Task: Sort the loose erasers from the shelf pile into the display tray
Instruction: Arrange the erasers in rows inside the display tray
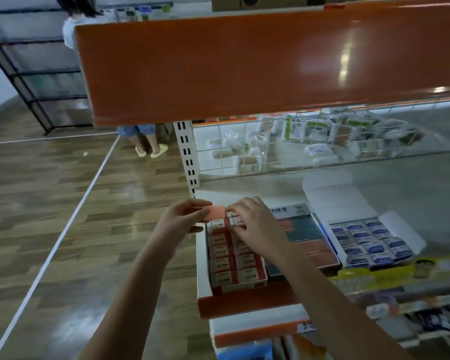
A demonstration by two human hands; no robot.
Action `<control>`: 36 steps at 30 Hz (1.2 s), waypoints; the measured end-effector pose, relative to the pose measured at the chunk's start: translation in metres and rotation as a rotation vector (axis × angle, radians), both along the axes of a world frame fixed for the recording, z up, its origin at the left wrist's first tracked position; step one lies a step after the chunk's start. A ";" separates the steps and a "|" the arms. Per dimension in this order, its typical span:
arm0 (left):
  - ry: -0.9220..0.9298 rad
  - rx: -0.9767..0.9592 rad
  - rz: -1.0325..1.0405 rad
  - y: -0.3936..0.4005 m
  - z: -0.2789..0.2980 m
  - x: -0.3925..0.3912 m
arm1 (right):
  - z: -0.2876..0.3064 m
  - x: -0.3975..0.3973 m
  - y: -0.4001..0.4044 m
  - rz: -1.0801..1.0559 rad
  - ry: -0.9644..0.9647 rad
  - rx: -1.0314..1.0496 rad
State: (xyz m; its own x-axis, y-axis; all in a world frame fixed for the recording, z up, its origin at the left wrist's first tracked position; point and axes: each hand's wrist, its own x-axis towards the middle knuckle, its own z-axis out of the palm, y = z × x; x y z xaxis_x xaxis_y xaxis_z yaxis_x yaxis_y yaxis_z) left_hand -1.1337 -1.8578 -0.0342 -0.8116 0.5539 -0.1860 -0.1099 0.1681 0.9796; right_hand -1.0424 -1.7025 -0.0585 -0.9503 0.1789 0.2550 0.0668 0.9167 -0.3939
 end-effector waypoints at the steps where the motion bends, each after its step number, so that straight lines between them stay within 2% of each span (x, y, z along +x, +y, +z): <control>1: 0.037 -0.014 -0.019 0.006 0.002 0.001 | 0.003 0.005 0.007 -0.023 0.008 0.003; 6: 0.197 -0.081 -0.182 0.052 0.007 0.012 | 0.017 0.043 0.061 -0.196 -0.022 0.041; 12: 0.538 -0.364 -0.345 0.110 -0.003 0.038 | 0.018 0.083 0.112 -0.328 -0.082 -0.019; 15: 0.655 -0.473 -0.346 0.124 -0.012 0.050 | 0.013 0.093 0.122 -0.337 -0.094 -0.060; 21: 0.848 -0.544 -0.271 0.127 -0.021 0.055 | 0.008 0.098 0.128 -0.314 -0.078 -0.110; 30: 0.984 -0.628 -0.262 0.126 -0.029 0.060 | 0.004 0.094 0.127 -0.286 -0.074 -0.150; 36: 1.033 -0.691 -0.333 0.122 -0.030 0.059 | 0.001 0.094 0.126 -0.283 -0.061 -0.164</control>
